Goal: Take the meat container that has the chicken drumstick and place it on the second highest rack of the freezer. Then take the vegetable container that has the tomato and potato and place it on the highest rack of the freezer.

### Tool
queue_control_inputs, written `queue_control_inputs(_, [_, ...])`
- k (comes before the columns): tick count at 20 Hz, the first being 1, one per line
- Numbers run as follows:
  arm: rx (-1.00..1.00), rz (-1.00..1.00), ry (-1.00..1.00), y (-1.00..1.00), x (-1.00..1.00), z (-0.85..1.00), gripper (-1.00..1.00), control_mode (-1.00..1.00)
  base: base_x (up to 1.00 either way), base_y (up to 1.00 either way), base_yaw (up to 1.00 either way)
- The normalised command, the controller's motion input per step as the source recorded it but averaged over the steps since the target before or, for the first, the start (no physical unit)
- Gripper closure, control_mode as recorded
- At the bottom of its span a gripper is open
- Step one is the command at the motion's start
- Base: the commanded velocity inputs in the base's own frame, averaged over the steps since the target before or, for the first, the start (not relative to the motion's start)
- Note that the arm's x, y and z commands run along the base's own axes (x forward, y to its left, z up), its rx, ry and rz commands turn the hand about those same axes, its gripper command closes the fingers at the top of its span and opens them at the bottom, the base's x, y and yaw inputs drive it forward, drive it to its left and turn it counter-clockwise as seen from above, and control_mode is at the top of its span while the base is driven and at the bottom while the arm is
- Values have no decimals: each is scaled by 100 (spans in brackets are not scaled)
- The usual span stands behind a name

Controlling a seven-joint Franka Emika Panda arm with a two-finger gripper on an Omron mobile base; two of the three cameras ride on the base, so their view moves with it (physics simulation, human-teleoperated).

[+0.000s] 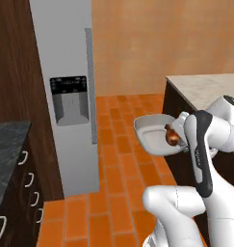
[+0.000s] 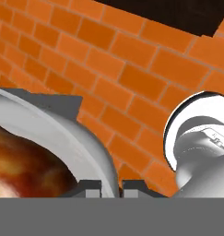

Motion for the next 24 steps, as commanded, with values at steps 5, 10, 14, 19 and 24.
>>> queue_control_inputs(5, [0,0,0,0,0,0,100,100,85,-51,-30])
queue_control_inputs(10, [0,0,0,0,0,0,100,100,100,-7,-7])
queue_control_inputs(14, [0,0,0,0,0,0,100,100,100,-15,-1])
queue_control_inputs(19, [0,0,0,0,0,0,100,100,100,-35,0])
queue_control_inputs(24, [0,0,0,0,0,0,100,100,100,-46,0])
